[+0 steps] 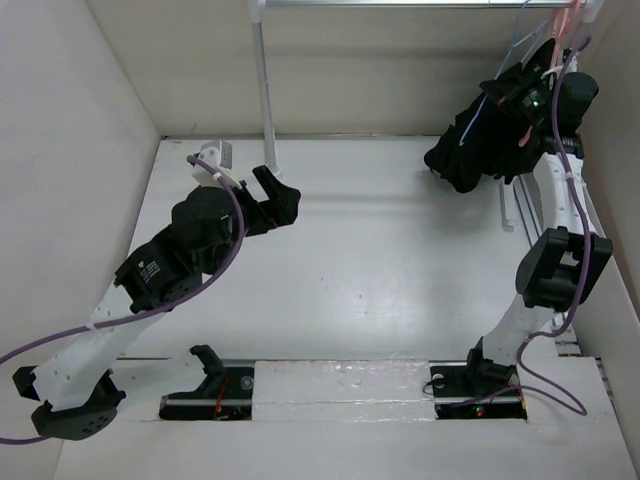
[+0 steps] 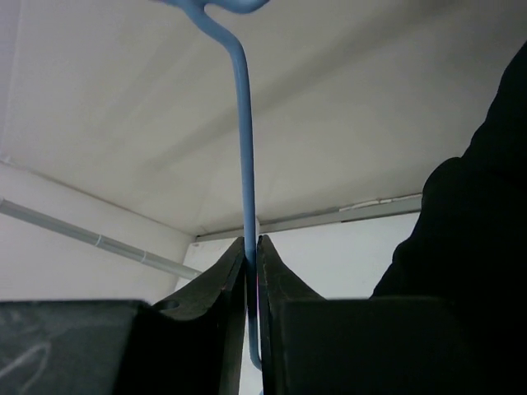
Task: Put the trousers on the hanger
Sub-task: Place the hanger at the clothesline, then reset both arms
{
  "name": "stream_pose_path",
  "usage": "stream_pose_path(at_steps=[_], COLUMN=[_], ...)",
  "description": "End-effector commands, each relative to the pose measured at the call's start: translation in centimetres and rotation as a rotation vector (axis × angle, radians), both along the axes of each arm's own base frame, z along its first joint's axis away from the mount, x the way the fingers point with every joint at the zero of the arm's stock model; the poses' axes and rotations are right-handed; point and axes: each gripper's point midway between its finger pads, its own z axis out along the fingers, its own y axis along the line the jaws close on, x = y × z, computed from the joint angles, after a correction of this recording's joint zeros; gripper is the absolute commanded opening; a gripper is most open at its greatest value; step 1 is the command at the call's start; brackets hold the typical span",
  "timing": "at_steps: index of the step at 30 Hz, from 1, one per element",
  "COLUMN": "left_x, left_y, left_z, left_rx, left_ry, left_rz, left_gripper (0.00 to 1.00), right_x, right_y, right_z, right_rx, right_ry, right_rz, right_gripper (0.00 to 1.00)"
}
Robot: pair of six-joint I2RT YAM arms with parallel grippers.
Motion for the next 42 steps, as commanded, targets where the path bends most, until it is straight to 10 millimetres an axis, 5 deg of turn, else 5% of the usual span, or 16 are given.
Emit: stream_pose_path(at_steps=[1,7,11,12,15,21,26,31,36,39,40,42], left_x=[0.7,1.1,1.4,1.5,1.8,2.1,2.3,1.8,0.4,-0.7,-0.9,-1.0], left_y=[-0.1,-0.5,-0.7,-0.9,-1.6,-3.0,-2.9,-0.2,1.3,0.8,0.6,-0.3], left_z=[0.4,0.3,0.4,0.5,0.8,2.2,1.8,-1.4,-6.3,-9.0,-10.8,-10.7], left_rx=[-0.012,-0.001,0.014,0.015,0.028,0.017,0.030,0.057,0.072,0.032,0.041,-0.008], left_ry=[-0.012,-0.013,-0.012,-0.014,-0.019,-0.062,-0.057,0.004,0.076,0.119,0.141,0.134], left_rz=[0.025,0.025,0.027,0.020,-0.002,-0.055,-0.042,0.060,0.075,0.036,0.020,-0.010], left_gripper=[0.99,0.99,0.99,0.99,0.99,0.99,0.99,0.99,0.99,0.99,0.99,0.99], right_x=[-2.4,-4.5,-7.3,-8.6,-10.3,-17.5,-25.4,-31.0,-36.5,-38.2,-38.7,-38.7], right_y=[-0.9,-0.3,0.3,0.7,1.1,3.6,8.5,10.4,8.7,7.4,7.3,7.3], right_z=[5.4,8.1,11.3,12.2,12.1,13.0,9.5,1.4,-8.4,-12.8,-13.1,-13.5], right_rx=[-0.049,-0.080,-0.127,-0.141,-0.185,-0.276,-0.395,-0.518,-0.614,-0.645,-0.646,-0.643], right_ry=[-0.159,-0.222,-0.291,-0.303,-0.298,-0.381,-0.448,-0.308,-0.085,0.030,0.027,0.031], right_rz=[-0.010,0.016,0.024,0.022,0.020,0.031,0.065,0.110,0.086,0.060,0.051,0.055], right_gripper=[0.23,0.68,0.86,1.00,1.00,1.00,1.00,1.00,1.00,1.00,1.00,1.00])
